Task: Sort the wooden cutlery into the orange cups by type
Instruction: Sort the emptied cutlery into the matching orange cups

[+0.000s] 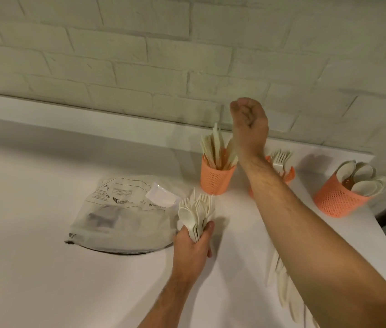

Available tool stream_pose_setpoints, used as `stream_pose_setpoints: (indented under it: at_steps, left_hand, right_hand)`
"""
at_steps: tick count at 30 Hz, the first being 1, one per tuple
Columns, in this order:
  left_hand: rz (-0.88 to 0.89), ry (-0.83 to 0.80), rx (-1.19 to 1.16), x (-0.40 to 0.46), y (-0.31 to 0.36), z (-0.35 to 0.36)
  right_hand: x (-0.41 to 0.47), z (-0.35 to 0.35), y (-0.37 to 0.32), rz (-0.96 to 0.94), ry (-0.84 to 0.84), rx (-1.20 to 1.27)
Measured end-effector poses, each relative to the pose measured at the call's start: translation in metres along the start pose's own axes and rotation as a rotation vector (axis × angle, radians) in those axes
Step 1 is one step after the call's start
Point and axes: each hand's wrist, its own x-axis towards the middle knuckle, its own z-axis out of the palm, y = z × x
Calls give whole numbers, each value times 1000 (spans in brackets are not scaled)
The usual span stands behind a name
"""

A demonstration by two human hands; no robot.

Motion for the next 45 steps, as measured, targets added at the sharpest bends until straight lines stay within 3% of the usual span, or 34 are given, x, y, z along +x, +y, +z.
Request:
stream_pose_setpoints:
  at_steps: [4, 6, 9, 10, 12, 20, 22, 26, 30, 33, 37, 39, 41, 42, 45]
  left_hand:
    - [7, -6, 4, 1, -1, -1]
    - [10, -12, 5, 1, -1, -1]
    - [34, -24, 23, 0, 0, -1]
    - [41, -28, 22, 0, 0, -1]
    - [45, -37, 14, -1, 1, -2]
    - [50, -73, -1, -3, 4, -4]
    - [47, -77, 2, -2, 2, -5]
    - [31, -69, -18, -1, 1, -5]
    - [-12, -79, -78, 2, -1, -5]
    - [-35, -85, -75, 3, 1, -5]
    - [-20, -74, -71, 3, 2, -5]
    - [-32, -66, -80, 3, 3, -5]
    - [-48, -59, -84, 2, 4, -4]
    - [-48, -56, -80, 1, 5, -4]
    - [0, -49, -40, 2, 4, -3]
  right_hand:
    - [-16, -14, -16, -159, -174, -176]
    - [-31, -22, -26, -110, -446, -252]
    - [-52, -35, -36, 77, -1029, -533]
    - [-56, -39, -35, 142, -1163, -596]
    - [-63, -44, -26, 206, -1256, -595]
    - [-70, -53, -18, 227, -1025, -361]
    - [-67, -50, -24, 228, -821, -179]
    - [-36, -51, -48, -61, -309, 98]
    - [3, -50, -48, -311, -81, -77]
    - [6, -43, -17, -367, -114, -260]
    - [-6, -46, 23, -301, -322, -594]
    - [-11, -47, 29, -409, -301, -807]
    - [-20, -52, 16, -425, -258, -820]
    - [-31, -56, 3, -343, -338, -763]
    - [-70, -64, -28, 69, -852, -673]
